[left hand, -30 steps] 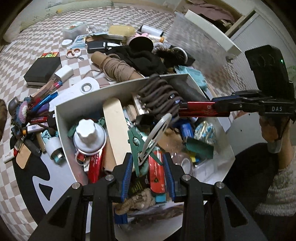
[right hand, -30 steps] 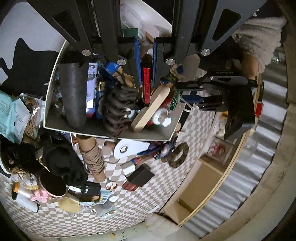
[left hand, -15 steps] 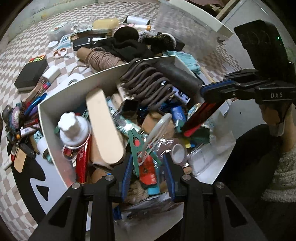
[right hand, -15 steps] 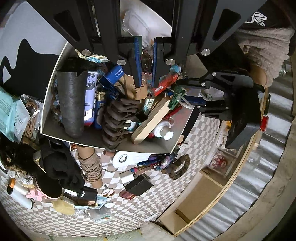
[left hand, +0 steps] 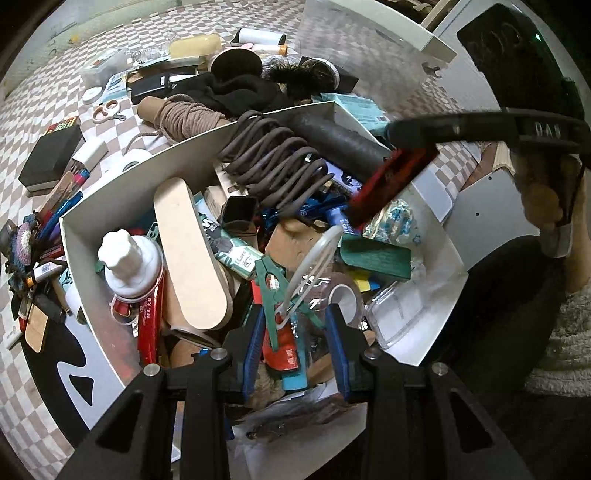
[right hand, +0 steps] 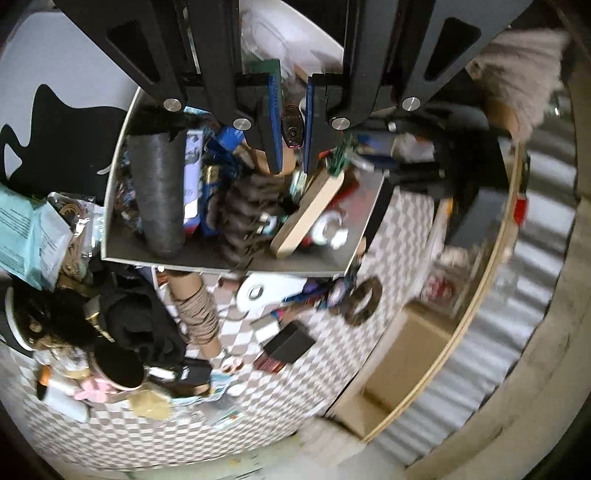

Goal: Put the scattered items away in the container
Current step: 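Lower the lipstick into the white box and open the right gripper while the left releases the clothespin, then raise both open tools out of the white box, then move both tools back over the remaining items on the bed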

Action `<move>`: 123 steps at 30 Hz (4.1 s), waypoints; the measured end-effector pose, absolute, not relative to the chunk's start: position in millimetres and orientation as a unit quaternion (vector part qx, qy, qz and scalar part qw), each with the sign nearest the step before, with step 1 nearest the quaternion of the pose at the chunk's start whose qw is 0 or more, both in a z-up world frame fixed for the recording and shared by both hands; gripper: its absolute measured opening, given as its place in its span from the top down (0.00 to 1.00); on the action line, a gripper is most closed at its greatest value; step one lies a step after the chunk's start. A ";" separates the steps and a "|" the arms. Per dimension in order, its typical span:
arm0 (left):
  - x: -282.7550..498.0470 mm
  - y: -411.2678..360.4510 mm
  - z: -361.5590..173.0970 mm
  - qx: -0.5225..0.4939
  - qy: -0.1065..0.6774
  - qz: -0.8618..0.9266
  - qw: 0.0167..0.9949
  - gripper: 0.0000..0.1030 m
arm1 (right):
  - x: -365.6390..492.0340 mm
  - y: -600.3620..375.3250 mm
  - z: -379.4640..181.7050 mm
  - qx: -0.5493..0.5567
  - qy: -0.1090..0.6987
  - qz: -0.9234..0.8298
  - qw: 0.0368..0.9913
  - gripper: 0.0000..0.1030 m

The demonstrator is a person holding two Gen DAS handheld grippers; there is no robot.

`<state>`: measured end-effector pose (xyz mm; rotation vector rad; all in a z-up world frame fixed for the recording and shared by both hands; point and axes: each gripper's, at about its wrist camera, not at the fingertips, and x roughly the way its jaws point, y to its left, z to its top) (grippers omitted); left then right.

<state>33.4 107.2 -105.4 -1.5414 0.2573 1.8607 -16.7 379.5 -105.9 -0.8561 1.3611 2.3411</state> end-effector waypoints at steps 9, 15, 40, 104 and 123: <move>33.4 110.4 -105.7 -0.594 0.106 0.716 0.351 0.68 | -31.8 378.1 -101.4 -0.306 0.467 0.816 0.148 0.88; 32.0 110.3 -107.3 -0.595 0.111 0.718 0.342 0.62 | -46.8 373.6 -94.7 -0.318 0.451 0.823 0.137 0.88; 28.0 102.1 -104.4 -0.588 0.101 0.736 0.321 0.33 | -47.6 368.2 -104.5 -0.359 0.406 0.824 0.166 0.88; -32.8 13.0 -64.4 -0.501 -0.044 0.841 0.197 0.00 | 112.9 430.8 -87.8 -0.183 0.337 0.771 0.509 0.00; -73.0 -97.8 -105.2 -0.521 -0.161 0.836 0.064 0.02 | 173.7 460.9 -179.3 -0.295 0.411 0.652 0.564 0.00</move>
